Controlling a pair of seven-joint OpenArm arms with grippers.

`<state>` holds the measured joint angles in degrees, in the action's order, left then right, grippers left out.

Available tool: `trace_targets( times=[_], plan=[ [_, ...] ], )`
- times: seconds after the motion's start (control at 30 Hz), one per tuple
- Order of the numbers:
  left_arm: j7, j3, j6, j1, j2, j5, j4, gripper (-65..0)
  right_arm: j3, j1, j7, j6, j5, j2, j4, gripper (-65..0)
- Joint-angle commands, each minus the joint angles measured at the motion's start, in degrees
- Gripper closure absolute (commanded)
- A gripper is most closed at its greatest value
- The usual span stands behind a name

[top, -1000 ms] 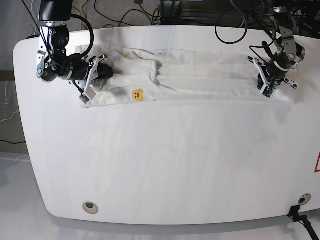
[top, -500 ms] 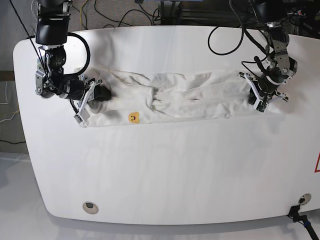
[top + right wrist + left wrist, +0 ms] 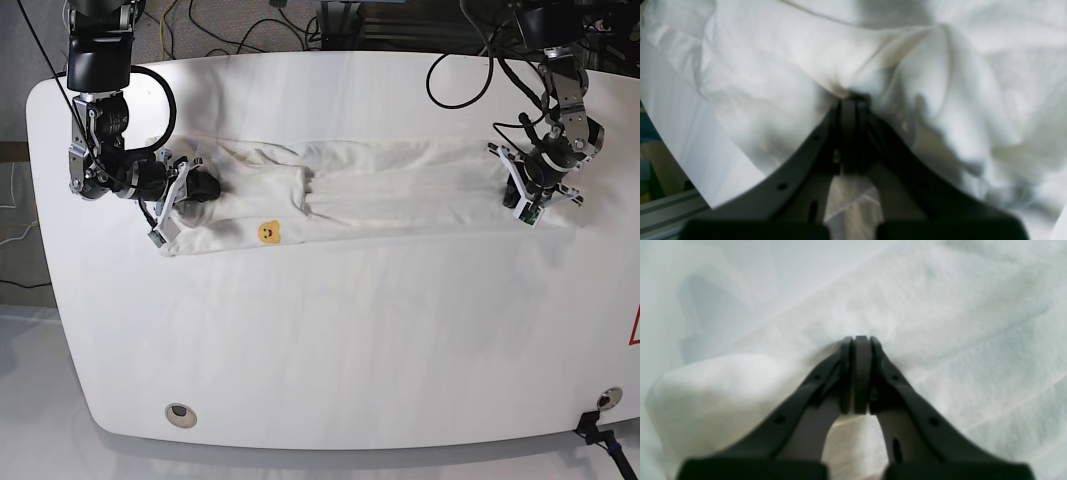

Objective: Fold the T-shirt properly
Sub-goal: 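Pull the strip ends toward each other, folding it in half, then release the left gripper and move it to the strip's end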

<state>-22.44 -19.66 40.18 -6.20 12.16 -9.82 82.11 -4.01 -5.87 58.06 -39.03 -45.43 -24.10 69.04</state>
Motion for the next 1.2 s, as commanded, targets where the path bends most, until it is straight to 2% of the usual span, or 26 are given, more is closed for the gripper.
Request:
trace_targets(
  times=[0.0,0.17,0.3,0.33,0.43,0.47,0.6,0.67,0.8,0.93,1.07,1.17],
  plan=[
    [-1.8,-0.2,-0.2,0.0,0.8,-1.6,0.4,0.0,0.2,0.2,3.7,1.3,5.0,-1.0,-0.2,0.0],
    [-1.8,-0.2,-0.2,0.0,0.8,-1.4,1.7,0.0,0.2,0.3,4.0,1.3,4.4,-1.0,0.2,0.0],
    [-2.2,-1.0,-0.2,-0.2,0.7,0.8,9.5,0.0,-0.3,-0.9,6.1,1.3,1.4,-1.1,3.2,0.0],
    [-3.1,-1.5,-0.2,-0.3,0.7,2.0,11.1,-2.0,-1.0,-0.9,6.6,1.4,0.2,-1.3,5.2,0.0],
    [-5.5,-2.8,-0.2,-0.2,0.6,3.4,15.1,-18.8,-3.4,-1.0,9.3,1.6,-2.7,-1.5,9.9,0.0],
    [-5.6,-3.0,-0.2,-0.2,0.6,3.4,16.0,-20.8,-3.9,-1.1,9.9,1.7,-3.5,-1.5,11.3,0.0],
    [-5.8,-3.0,-0.2,-0.2,0.7,3.4,18.7,-20.9,-4.4,-0.8,10.7,2.1,-6.4,-1.5,18.1,0.0],
    [-5.8,-3.1,-0.2,-0.8,0.7,3.4,20.3,-20.9,-4.7,0.0,11.0,4.8,-7.1,-1.5,20.9,0.0],
    [-5.8,-3.1,-0.2,-4.0,0.7,3.5,23.4,-20.9,-5.5,2.8,11.1,8.0,-7.1,-1.0,28.3,0.0],
    [-5.6,-3.9,-0.2,-6.6,0.7,3.5,24.8,-20.9,-5.5,5.9,11.1,10.7,-6.7,0.9,34.5,0.0],
    [-5.5,-7.6,-0.2,-9.1,0.6,4.8,26.9,-20.9,-7.0,9.9,10.9,11.1,-6.4,3.0,37.2,0.0],
    [-5.4,-10.1,-0.2,-10.6,0.6,6.2,27.0,-20.9,-8.0,12.7,10.7,11.2,-0.3,6.3,42.0,0.0]
  ],
)
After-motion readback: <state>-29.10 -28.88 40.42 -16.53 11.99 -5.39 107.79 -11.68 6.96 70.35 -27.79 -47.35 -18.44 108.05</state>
